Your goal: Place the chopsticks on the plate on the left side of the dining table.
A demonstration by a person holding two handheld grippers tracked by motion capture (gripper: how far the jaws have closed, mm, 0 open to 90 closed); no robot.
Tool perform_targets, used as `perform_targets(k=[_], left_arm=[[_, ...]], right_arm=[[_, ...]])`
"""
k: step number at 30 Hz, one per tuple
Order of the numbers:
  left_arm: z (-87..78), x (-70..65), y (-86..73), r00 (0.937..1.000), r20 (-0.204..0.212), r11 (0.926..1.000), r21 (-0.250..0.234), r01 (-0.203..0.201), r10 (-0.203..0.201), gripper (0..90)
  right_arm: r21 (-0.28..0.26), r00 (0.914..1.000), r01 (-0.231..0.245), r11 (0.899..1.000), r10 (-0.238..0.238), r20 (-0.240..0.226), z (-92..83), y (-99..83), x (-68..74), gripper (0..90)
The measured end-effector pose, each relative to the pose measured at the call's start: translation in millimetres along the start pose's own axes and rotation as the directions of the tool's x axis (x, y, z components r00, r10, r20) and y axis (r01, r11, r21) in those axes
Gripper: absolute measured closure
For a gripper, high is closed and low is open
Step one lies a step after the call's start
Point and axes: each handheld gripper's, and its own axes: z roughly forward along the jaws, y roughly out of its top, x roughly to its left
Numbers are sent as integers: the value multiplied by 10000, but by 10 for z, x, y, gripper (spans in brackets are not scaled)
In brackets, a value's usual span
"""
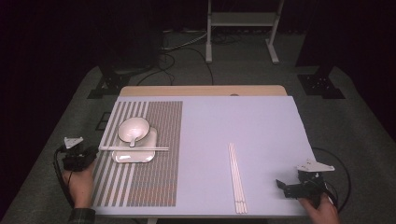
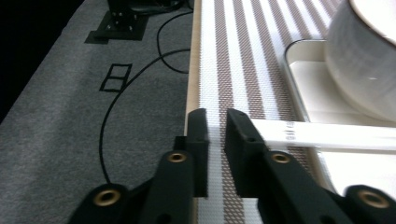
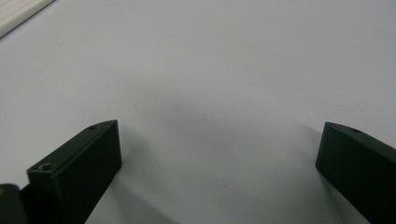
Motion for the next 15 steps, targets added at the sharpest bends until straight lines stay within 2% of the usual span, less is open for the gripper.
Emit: perform_targets(k=[5, 11, 15], left_arm=[[-96, -36, -26, 9993, 371, 10000, 10, 50, -50, 610], [-206, -105, -72, 9972, 736, 9996, 201, -176, 160, 441], [-254, -176, -90, 9935, 1047, 9987, 200, -469, 445, 347]], right_arm=[[-4, 10000, 4, 10000, -4, -1, 0, 0, 0, 0], [-7, 10000, 9, 10000, -9, -2, 0, 0, 0, 0], [-5, 10000, 5, 10000, -5, 0, 0, 0, 0, 0]])
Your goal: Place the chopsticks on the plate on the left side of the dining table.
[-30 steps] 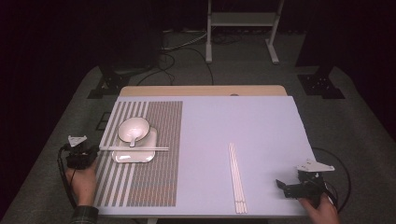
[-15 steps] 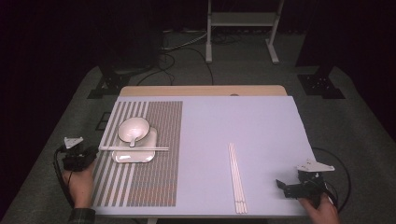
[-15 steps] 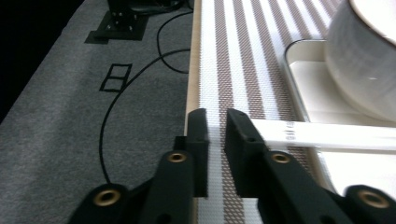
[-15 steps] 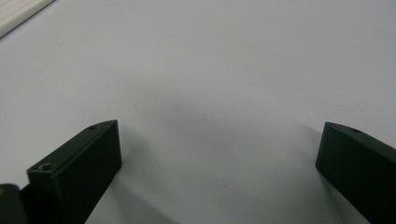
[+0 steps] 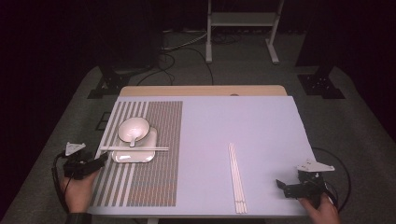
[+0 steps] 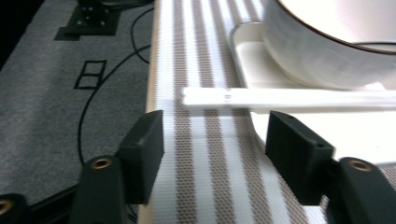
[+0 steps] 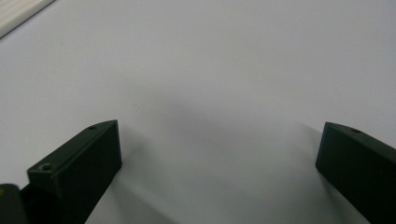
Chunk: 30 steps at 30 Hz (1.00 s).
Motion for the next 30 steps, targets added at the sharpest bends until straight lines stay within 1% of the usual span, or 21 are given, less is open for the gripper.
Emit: perform_targets(k=[2, 3, 5, 10, 13, 15, 17, 20, 22, 25, 27, 30], left_arm=[[-18, -39, -2, 9999, 105, 9999, -8, -110, 110, 284], [-27, -58, -6, 9997, 163, 9998, -33, -183, 184, 275], [-41, -101, -7, 9991, 299, 9995, -6, -301, 301, 209], [-99, -205, -1, 9969, 534, 9981, -211, -571, 582, 127], [-139, -278, -4, 9946, 729, 9967, -391, -714, 741, 89], [-157, -335, -2, 9925, 883, 9959, -400, -816, 848, 50], [-168, -396, -1, 9898, 1045, 9948, -431, -924, 965, 23], [-189, -488, -4, 9847, 1342, 9932, -501, -1048, 1107, 8], [-203, -546, -8, 9815, 1449, 9917, -500, -1188, 1249, 4], [-228, -654, -20, 9742, 1708, 9885, -585, -1394, 1474, 4], [-239, -703, -27, 9699, 1840, 9866, -633, -1502, 1594, 3], [-247, -784, -34, 9633, 2064, 9843, -752, -1594, 1717, 4]], right_arm=[[-2, 10000, 1, 10000, -1, 1, 0, 0, 0, 0], [-2, 10000, 3, 10000, -3, 0, 0, 0, 0, 0], [5, 10000, -3, 10000, 3, 0, 0, 0, 0, 0], [8, 10000, -3, 10000, 3, 1, 0, 1, 0, 0], [11, 10000, -4, 10000, 4, 3, 0, 1, 0, 0], [15, 10000, -9, 10000, 9, 3, 0, 2, 0, 0], [11, 10000, -4, 10000, 4, 3, 0, 1, 0, 0], [7, 10000, 4, 10000, -4, 6, 0, 1, 1, 0], [7, 10000, 2, 10000, -2, 5, 0, 1, 1, 0], [11, 10000, 0, 10000, 0, 6, 0, 1, 1, 0], [14, 10000, -4, 10000, 4, 5, 0, 1, 1, 0], [13, 10000, -4, 10000, 4, 5, 0, 1, 1, 0]])
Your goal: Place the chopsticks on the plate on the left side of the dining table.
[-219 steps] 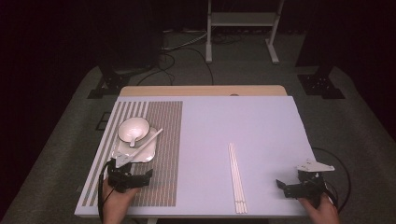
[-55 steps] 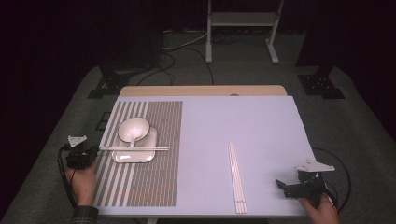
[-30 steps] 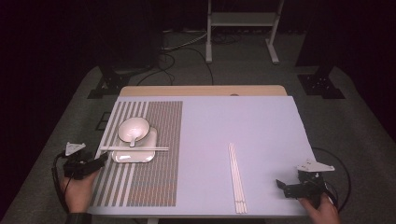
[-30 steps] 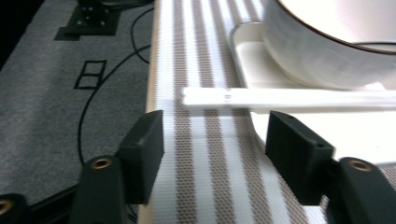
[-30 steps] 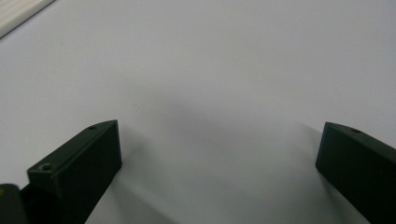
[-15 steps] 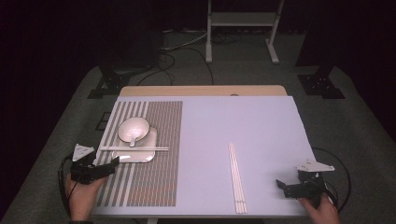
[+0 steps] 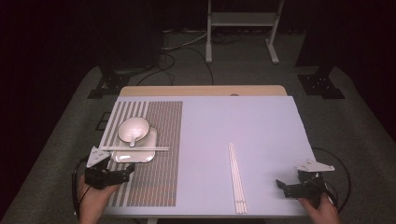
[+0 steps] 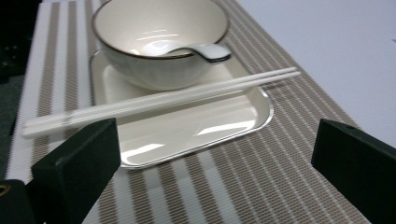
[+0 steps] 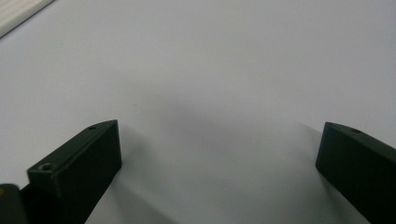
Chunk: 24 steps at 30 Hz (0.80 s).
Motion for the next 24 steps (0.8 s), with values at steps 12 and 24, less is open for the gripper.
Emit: perform_targets(k=[12, 24], left_arm=[[69, -362, 55, 9918, 1058, 9973, -259, -692, 716, 4], [223, -770, 79, 9621, 2254, 9882, -377, -1487, 1533, 4]], right_arm=[[-4, 10000, 3, 10000, -3, -2, 0, 0, -1, 0], [-10, 10000, 7, 10000, -7, 1, 0, -1, 0, 0]])
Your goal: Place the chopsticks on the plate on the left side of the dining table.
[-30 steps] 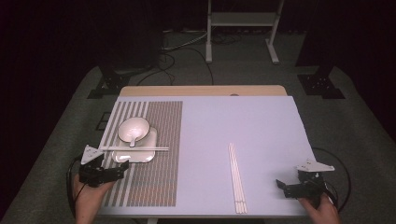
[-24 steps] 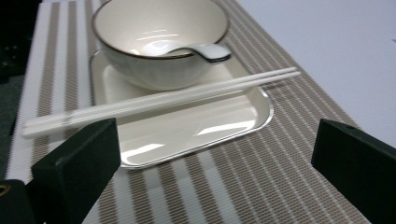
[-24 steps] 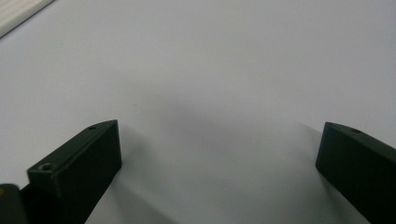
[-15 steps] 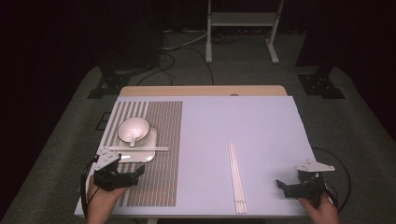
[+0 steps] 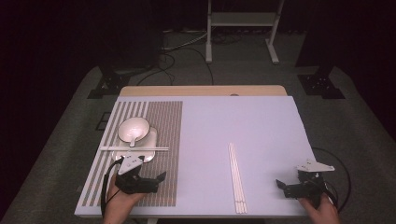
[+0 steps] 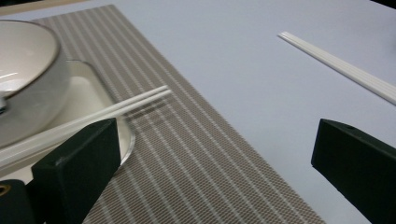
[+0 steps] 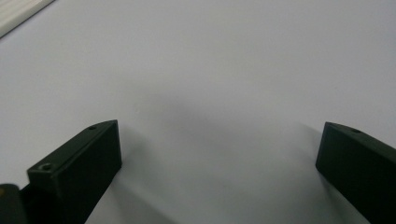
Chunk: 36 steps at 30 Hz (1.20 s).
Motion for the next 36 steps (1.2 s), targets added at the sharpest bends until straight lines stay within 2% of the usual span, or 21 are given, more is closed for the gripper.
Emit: perform_targets(k=[5, 13, 19, 31, 36], left_arm=[[118, -134, 14, 9983, 293, 9984, 244, -519, 512, 4], [275, -280, 45, 9940, 743, 9955, 432, -840, 807, 4], [398, -336, 43, 9905, 871, 9909, 730, -1130, 1066, 4], [600, -397, 25, 9863, 1108, 9848, 1102, -1340, 1218, 4], [674, -411, -5, 9844, 1094, 9783, 1400, -1526, 1379, 4]], right_arm=[[2, 10000, -1, 10000, 1, -4, 0, 0, 0, 0], [-1, 10000, -2, 10000, 2, -4, -1, -1, 0, 0], [-3, 10000, 2, 10000, -2, -2, -1, -1, 0, 0], [-3, 10000, -2, 10000, 2, -2, -1, -1, 1, 0], [-2, 10000, -2, 10000, 2, -4, -1, -1, 1, 0]])
